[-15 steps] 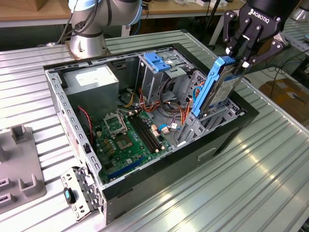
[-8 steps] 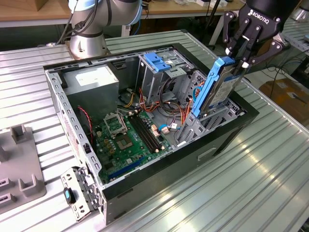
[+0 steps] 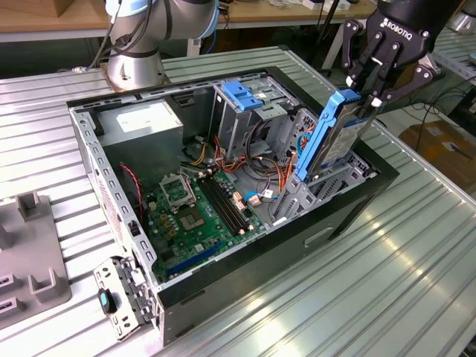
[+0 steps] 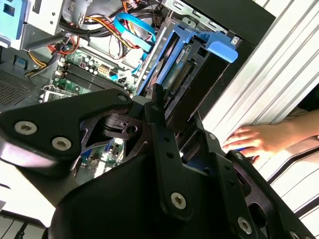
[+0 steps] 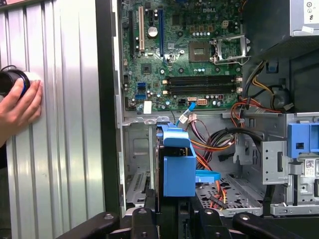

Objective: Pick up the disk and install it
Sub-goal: 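Insert the disk into the insertion slot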

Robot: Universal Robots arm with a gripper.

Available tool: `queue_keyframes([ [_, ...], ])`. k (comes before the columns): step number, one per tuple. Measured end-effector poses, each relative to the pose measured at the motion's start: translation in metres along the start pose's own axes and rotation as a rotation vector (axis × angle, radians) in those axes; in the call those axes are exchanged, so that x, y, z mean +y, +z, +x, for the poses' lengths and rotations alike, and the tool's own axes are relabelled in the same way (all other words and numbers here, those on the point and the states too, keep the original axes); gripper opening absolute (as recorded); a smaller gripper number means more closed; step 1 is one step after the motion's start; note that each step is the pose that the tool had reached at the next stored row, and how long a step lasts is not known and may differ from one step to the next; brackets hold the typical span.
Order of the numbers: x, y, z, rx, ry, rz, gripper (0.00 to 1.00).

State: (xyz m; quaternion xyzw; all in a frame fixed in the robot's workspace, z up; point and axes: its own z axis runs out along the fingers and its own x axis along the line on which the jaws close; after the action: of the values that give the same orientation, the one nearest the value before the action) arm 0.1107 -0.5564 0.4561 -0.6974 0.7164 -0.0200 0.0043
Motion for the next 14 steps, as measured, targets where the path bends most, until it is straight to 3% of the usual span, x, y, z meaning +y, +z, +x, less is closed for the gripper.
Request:
queue_keyframes([
  [6, -0.0004, 0.0031, -0.0001, 0.0002, 0.0, 0.0, 0.35],
  [9, -0.0002, 0.0096, -0.0002, -0.0004, 0.0, 0.0001, 0.35],
  [14, -0.0001, 0.0126, -0.0004, 0.0002, 0.0, 0.0, 0.35],
])
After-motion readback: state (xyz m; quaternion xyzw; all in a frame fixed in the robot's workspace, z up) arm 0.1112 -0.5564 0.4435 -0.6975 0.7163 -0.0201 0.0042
